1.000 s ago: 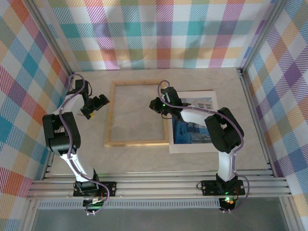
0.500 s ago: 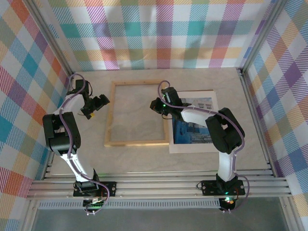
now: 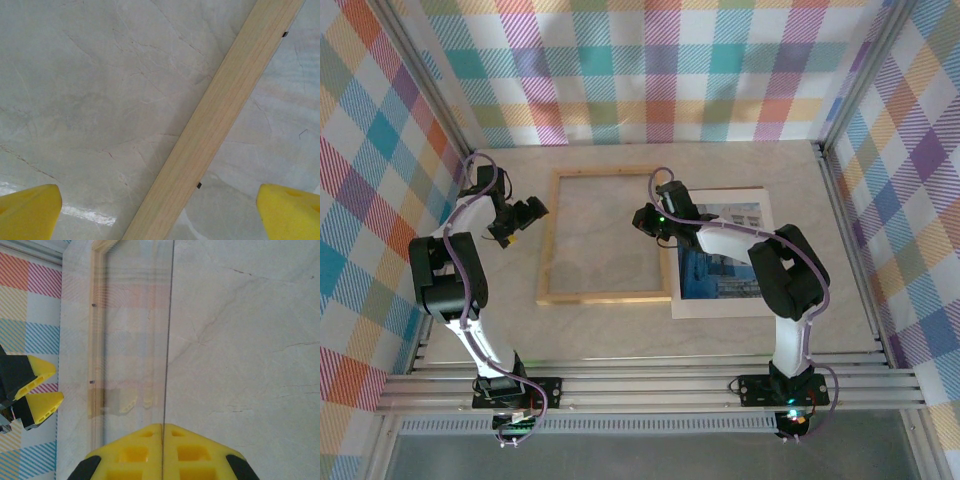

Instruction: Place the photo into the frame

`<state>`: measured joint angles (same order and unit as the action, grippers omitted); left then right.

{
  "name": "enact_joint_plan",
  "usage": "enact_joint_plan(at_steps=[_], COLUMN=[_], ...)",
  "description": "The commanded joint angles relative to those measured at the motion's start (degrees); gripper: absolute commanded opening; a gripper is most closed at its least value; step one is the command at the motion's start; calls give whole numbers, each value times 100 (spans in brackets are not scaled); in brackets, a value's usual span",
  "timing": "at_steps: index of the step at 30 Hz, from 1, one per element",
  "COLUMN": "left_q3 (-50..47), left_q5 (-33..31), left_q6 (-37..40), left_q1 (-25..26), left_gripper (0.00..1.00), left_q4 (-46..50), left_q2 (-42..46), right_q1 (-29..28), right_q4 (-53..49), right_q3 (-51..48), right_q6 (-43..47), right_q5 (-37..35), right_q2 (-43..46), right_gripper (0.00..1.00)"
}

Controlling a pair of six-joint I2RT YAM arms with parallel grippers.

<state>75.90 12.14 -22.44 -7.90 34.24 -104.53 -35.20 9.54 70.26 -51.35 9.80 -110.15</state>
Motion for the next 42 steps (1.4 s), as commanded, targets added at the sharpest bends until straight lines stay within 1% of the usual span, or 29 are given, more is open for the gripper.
enact_joint_plan(at_steps=[1,19,29,35,42], left_q3=[45,57,48,61,82], left_q5=[24,34,34,27,-1], left_q6=[92,100,99,119,132], left_q1=[65,63,72,115,118], left_gripper=[100,100,100,100,100], left_q4=[83,93,101,116,135], left_q2=[-57,-75,-84,-112,-120], right_q1=[31,31,33,22,29], right_q4=[-32,-76,11,277,114], right_q3=[-3,-82,2,32,175], right_q6=[165,196,161,-102,112], right_q5=[-33,-183,9,261,248], right_q2=[208,312,167,-35,151], right_gripper=[0,0,0,0,0])
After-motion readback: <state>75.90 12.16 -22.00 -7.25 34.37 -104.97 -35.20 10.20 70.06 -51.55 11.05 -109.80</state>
